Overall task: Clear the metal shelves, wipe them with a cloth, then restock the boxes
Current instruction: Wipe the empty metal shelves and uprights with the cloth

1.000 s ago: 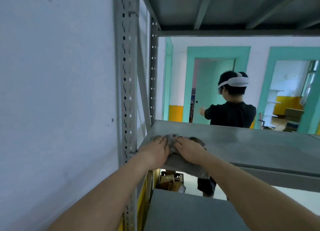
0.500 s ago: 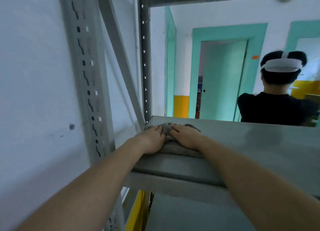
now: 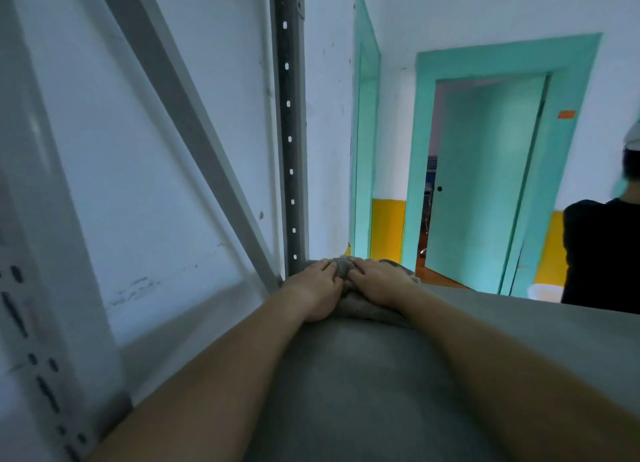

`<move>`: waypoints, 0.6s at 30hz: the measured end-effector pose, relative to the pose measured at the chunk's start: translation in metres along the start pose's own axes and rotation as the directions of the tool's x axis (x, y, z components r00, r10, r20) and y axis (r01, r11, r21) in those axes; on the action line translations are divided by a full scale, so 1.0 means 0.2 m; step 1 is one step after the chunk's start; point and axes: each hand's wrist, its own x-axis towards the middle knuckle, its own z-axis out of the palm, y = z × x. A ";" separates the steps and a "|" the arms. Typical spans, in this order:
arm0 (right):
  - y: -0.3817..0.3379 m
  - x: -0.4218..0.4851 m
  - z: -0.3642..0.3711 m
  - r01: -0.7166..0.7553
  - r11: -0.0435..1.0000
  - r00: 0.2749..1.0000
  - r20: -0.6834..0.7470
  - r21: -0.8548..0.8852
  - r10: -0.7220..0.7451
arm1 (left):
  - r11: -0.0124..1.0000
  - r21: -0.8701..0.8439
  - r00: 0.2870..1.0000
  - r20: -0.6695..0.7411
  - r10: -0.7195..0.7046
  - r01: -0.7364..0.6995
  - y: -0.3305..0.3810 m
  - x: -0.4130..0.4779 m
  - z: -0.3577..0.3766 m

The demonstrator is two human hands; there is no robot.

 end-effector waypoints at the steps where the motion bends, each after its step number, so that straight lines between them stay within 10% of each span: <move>1: -0.01 0.01 0.00 0.003 1.000 1.000 0.004 -0.003 -0.003 | 1.000 -0.011 1.000 -0.016 -0.006 0.006 0.00 -0.01 0.00; 18: -0.45 -0.76 -0.02 0.020 1.000 1.000 0.007 -0.012 -0.020 | 0.972 0.194 0.991 0.006 -0.136 0.132 0.15 -0.89 -0.11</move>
